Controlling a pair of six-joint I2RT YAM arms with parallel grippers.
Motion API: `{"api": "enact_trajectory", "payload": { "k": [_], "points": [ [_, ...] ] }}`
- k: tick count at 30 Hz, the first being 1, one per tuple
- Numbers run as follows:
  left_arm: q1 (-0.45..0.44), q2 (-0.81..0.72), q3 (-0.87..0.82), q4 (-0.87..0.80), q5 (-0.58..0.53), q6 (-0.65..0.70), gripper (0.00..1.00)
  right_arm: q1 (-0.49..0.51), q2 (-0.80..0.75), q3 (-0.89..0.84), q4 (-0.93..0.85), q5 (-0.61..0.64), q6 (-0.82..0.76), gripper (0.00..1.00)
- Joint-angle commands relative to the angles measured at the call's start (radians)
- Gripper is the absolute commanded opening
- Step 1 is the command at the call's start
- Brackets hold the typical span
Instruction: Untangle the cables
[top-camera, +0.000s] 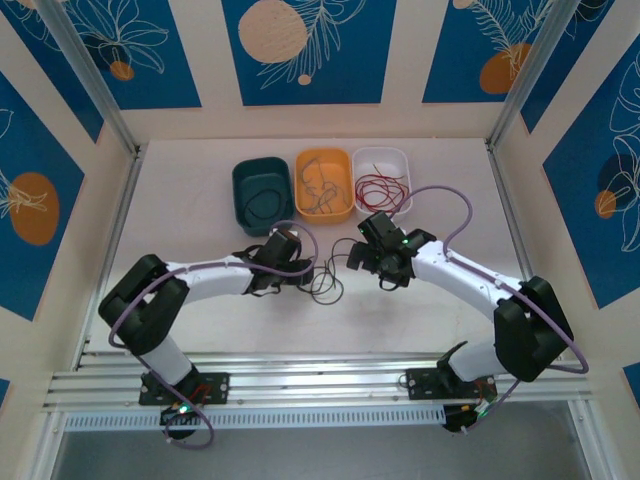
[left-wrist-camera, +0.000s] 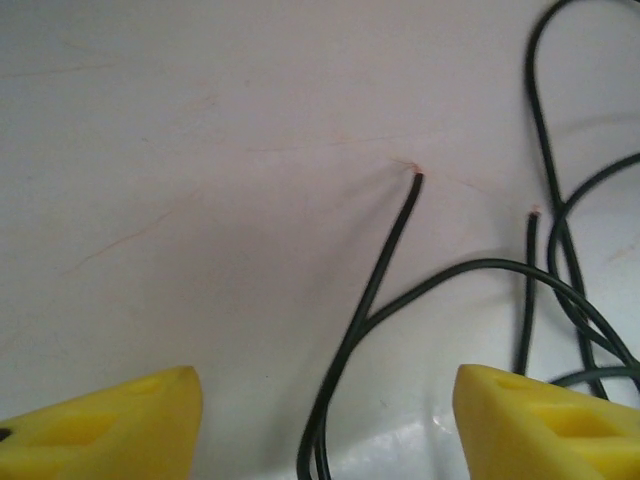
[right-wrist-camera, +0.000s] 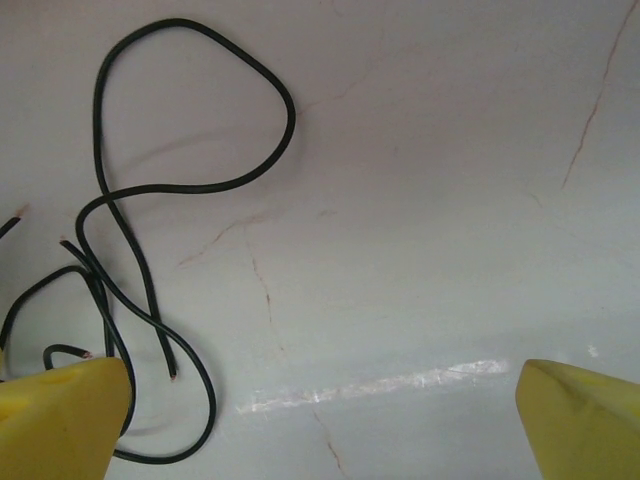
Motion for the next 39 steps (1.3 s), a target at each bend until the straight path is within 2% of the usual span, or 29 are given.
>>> {"api": "enact_trajectory", "payload": {
  "k": [1,9,12,18,25,32,39],
  "points": [
    [-0.007,0.033,0.026,0.026,-0.037,-0.029,0.60,0.008,0.011,0.026,-0.002,0.006,0.017,0.99],
    [-0.009,0.035,0.027,0.034,-0.063,-0.041,0.17,0.017,0.017,0.021,-0.006,0.006,0.025,0.99],
    [-0.009,0.021,0.027,0.018,-0.064,-0.035,0.06,0.021,0.013,0.021,-0.009,0.004,0.029,0.99],
    [-0.008,-0.038,0.017,0.000,-0.064,-0.020,0.00,0.027,0.006,0.028,-0.007,0.006,0.027,0.99],
    [-0.009,-0.105,0.014,-0.045,-0.053,0.003,0.00,0.028,0.040,0.052,0.030,-0.023,-0.001,0.99],
    [-0.009,-0.184,-0.012,-0.070,-0.021,0.020,0.00,0.033,0.148,0.133,0.063,-0.083,-0.054,0.99],
    [-0.008,-0.240,-0.026,-0.083,-0.013,0.029,0.00,0.079,0.275,0.220,0.071,-0.148,-0.070,0.99]
  ]
}}
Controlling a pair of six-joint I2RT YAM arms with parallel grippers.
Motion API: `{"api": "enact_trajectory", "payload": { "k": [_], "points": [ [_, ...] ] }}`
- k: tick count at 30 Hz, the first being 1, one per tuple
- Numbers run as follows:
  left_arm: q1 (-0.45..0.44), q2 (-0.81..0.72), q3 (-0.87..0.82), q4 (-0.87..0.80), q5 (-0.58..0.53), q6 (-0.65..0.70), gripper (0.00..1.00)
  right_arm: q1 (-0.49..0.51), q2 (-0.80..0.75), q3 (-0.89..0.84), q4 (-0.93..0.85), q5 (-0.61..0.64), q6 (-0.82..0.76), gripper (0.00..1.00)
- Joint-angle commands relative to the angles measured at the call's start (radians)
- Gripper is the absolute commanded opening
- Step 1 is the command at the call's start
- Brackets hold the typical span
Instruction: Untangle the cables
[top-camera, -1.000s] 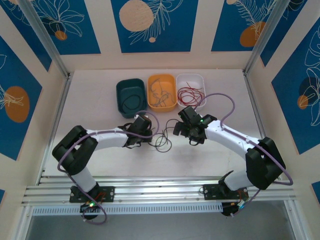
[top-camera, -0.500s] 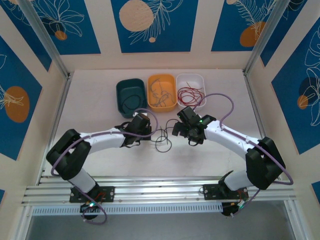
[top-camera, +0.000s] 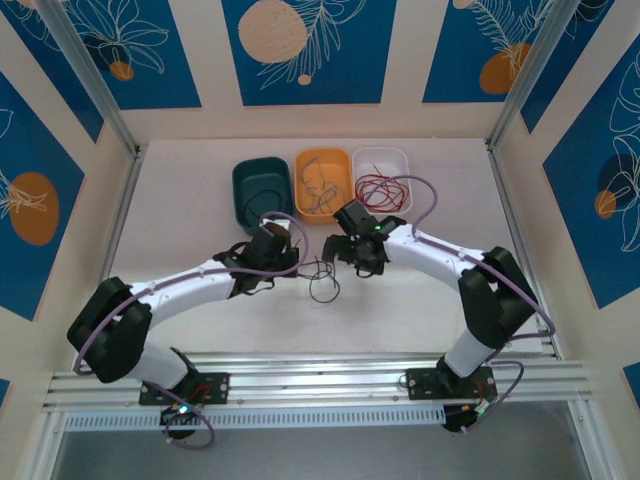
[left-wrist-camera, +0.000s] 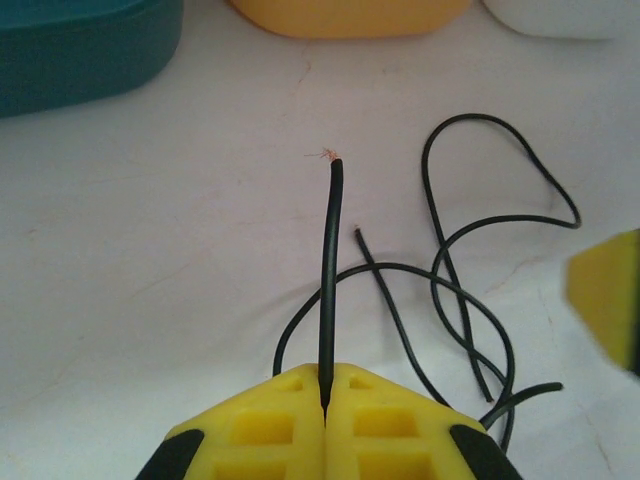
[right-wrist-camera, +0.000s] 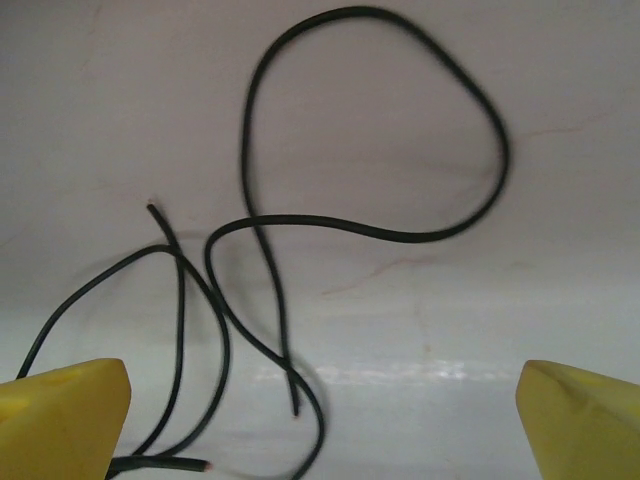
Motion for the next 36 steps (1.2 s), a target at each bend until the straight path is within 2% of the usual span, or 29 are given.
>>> {"api": "enact_trajectory", "payload": {
  "k": [1,7,24,36],
  "points": [
    [-0.008,-0.031,-0.016,-0.036,0.012,0.018,0.00,0.024,0.053,0.046,0.000,-0.058,-0.018,0.99],
    [-0.007,-0.066,-0.020,-0.051,-0.003,0.018,0.00,0.030,0.123,0.060,-0.026,-0.072,-0.002,0.99],
    [-0.005,-0.264,-0.017,-0.170,-0.137,0.089,0.00,-0.012,0.125,-0.056,-0.032,-0.014,0.054,0.99],
    [0.020,-0.462,0.010,-0.313,-0.334,0.181,0.00,-0.053,0.098,-0.103,-0.045,0.018,0.086,0.99]
  ]
}}
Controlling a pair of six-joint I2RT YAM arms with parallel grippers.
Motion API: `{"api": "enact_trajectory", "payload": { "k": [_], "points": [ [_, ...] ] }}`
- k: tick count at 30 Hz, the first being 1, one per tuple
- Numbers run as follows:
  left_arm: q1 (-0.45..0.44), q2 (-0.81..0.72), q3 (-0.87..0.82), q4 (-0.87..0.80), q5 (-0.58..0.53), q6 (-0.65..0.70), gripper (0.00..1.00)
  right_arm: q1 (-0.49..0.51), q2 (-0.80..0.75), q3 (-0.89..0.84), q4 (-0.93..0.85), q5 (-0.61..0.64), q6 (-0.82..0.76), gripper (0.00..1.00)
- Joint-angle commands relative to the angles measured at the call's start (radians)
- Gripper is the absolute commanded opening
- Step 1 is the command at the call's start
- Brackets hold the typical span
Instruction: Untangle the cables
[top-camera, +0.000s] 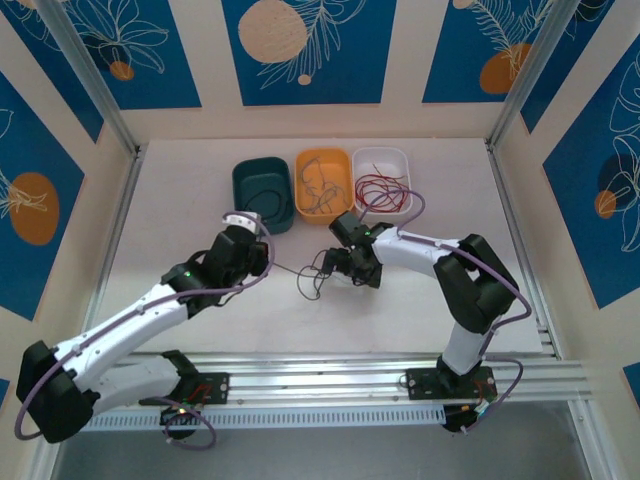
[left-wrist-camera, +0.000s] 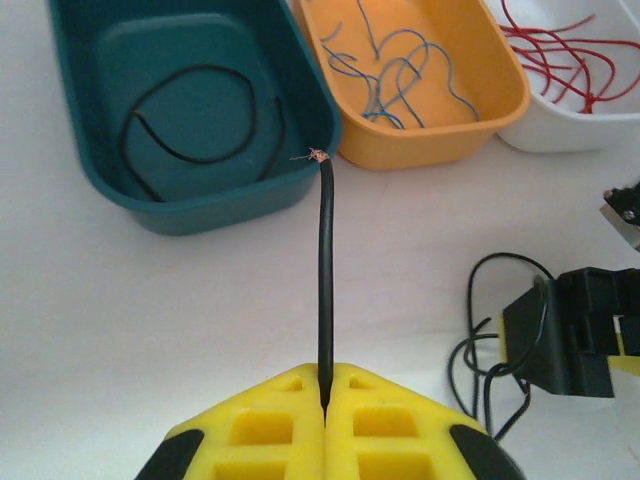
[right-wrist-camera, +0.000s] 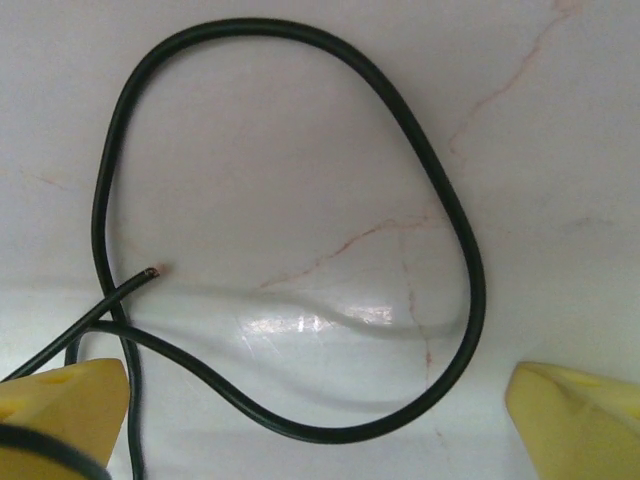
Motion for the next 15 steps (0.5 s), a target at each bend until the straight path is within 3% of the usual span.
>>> {"api": "enact_trajectory", "payload": {
  "k": [1,15],
  "points": [
    [0.014,-0.075,0.025,-0.068,-0.105,0.056,0.00,-0.042,-0.014,-0.053,-0.074,0.073,0.024,0.99],
    [0.025,-0.267,0.062,-0.155,-0.261,0.160,0.00,-0.084,-0.153,-0.128,-0.096,0.161,0.063,0.99]
  ]
}}
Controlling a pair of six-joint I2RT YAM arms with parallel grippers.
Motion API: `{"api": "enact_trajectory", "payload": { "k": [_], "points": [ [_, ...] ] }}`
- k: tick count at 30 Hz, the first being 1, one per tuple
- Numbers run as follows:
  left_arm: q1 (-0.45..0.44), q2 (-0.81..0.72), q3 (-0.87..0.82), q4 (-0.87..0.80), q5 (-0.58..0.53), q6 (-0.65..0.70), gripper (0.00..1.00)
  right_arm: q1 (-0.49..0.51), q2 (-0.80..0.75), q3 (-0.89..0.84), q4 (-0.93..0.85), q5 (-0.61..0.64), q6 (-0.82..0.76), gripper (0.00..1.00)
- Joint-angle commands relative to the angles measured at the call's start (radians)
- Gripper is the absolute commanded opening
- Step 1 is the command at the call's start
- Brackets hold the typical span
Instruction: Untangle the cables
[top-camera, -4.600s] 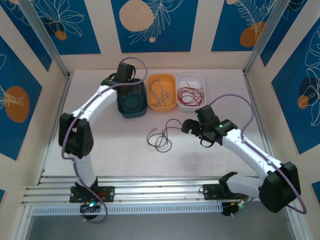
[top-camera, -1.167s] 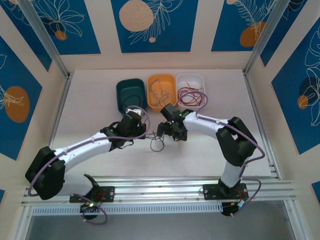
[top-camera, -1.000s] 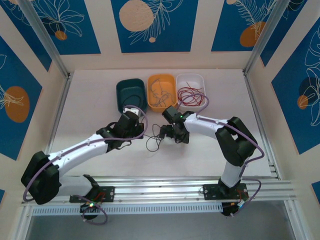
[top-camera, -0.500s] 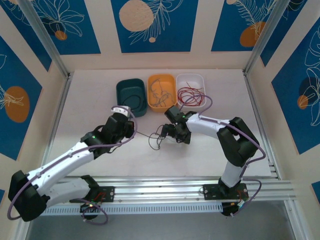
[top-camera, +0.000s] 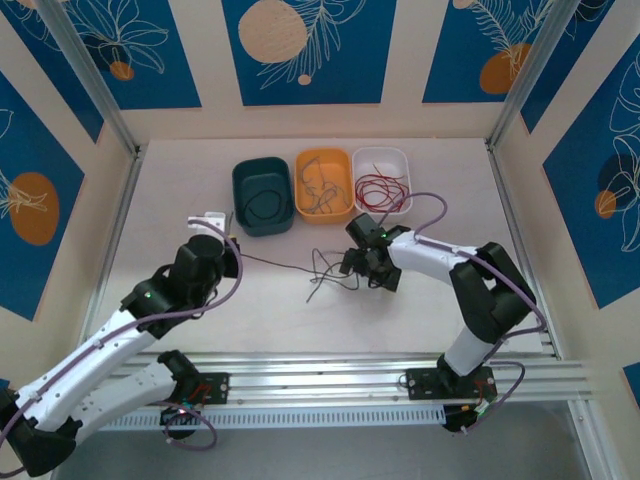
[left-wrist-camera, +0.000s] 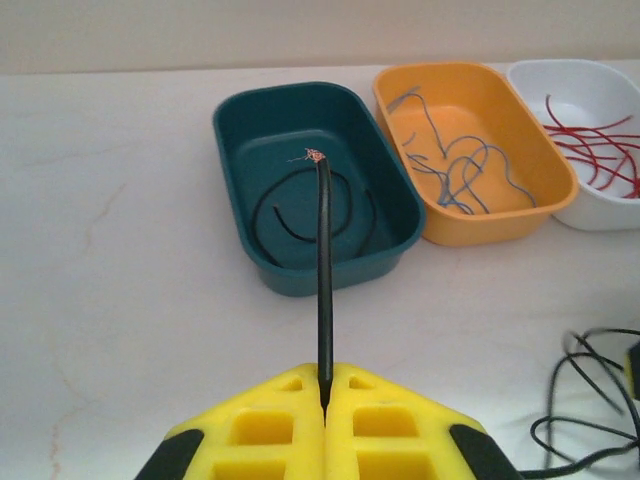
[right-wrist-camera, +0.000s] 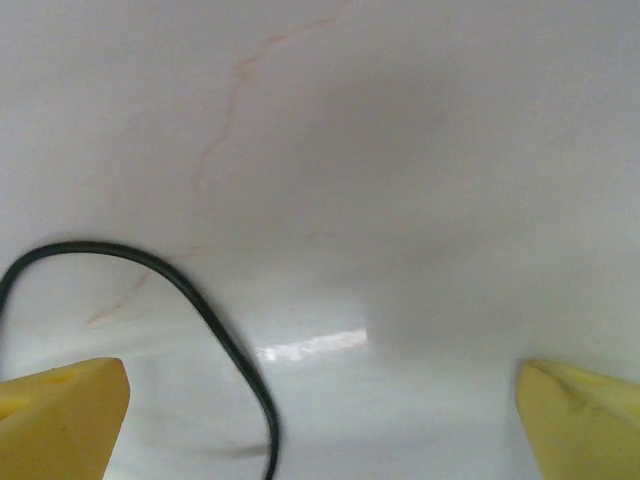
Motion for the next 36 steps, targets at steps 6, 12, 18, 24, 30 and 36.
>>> {"api": "enact_trajectory", "payload": {
  "k": [6,12,18,24,30,36],
  "points": [
    [0.019,-0.035,0.067,-0.033,-0.112,0.083,0.00,-0.052,-0.114,-0.063,-0.066,0.094,0.020,0.99],
    [0.028,-0.030,0.087,-0.008,-0.114,0.115,0.00,-0.090,-0.187,-0.091,-0.067,0.096,0.005,0.99],
    [0.048,-0.023,0.138,0.013,-0.120,0.168,0.00,-0.115,-0.252,-0.117,-0.068,0.107,-0.012,0.99],
    [0.075,0.002,0.234,0.033,-0.134,0.242,0.00,-0.152,-0.285,-0.151,-0.062,0.098,-0.015,0.99],
    [0.083,0.029,0.300,0.096,-0.098,0.313,0.00,-0.166,-0.308,-0.162,-0.056,0.083,-0.024,0.99],
    [0.086,0.108,0.399,0.133,-0.101,0.407,0.00,-0.166,-0.353,-0.161,-0.044,0.080,-0.044,0.99]
  ]
}}
